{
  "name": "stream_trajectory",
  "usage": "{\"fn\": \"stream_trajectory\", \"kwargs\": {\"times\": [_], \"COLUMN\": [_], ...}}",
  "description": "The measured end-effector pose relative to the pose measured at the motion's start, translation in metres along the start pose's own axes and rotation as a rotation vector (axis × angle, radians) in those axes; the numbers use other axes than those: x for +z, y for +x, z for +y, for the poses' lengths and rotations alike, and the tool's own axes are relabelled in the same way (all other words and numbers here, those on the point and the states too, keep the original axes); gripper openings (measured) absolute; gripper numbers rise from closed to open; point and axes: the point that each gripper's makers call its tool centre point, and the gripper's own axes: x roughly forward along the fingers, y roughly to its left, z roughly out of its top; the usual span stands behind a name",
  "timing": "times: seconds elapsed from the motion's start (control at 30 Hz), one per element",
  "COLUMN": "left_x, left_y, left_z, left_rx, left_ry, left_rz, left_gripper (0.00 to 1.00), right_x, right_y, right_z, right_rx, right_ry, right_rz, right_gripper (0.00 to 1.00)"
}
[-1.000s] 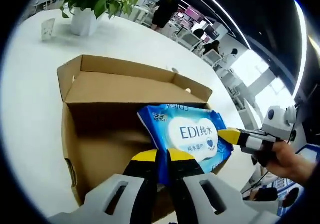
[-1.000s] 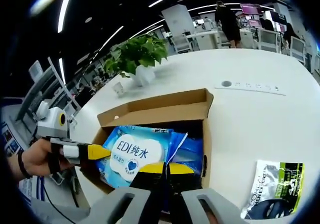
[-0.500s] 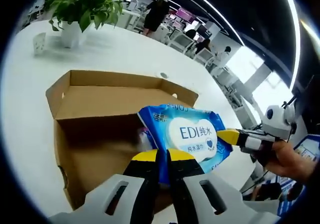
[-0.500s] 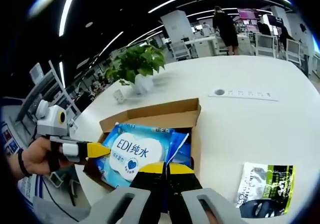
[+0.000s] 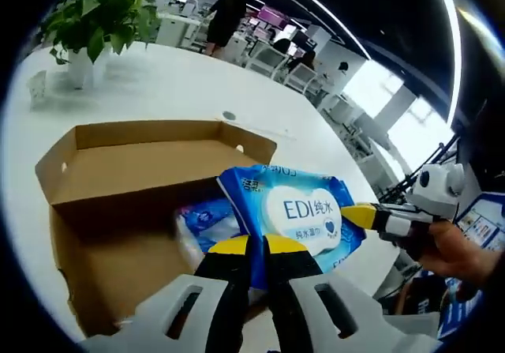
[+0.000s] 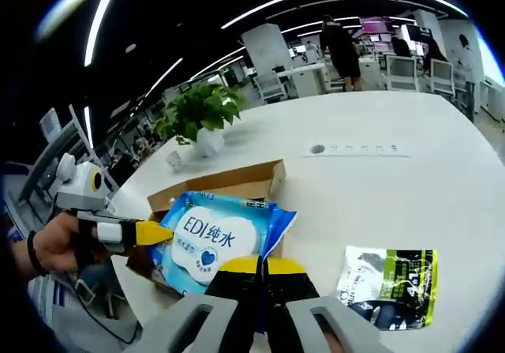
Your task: Operate the shoe box by opening the lid, removing the specified soft item, and placing it in the target area until the item is outside and the box remains undamaged.
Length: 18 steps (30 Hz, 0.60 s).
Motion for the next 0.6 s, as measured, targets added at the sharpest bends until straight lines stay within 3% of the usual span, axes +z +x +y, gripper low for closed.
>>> {"fn": "stream_trajectory", "kwargs": {"times": [0.6], "left_x": [-0.016], "left_y": [0.046], "left_z": [-0.074], "left_rx": [-0.084], "left_ry": [0.106], "left_rz": [0.075], "left_gripper": [0.03], "right_x": [-0.021], "right_y": [-0.061], "right_z": [-0.067], "right_rx": [-0.1], "right_ry": [0.089], "right_rz": [-0.047], "right_gripper": [0.0]}}
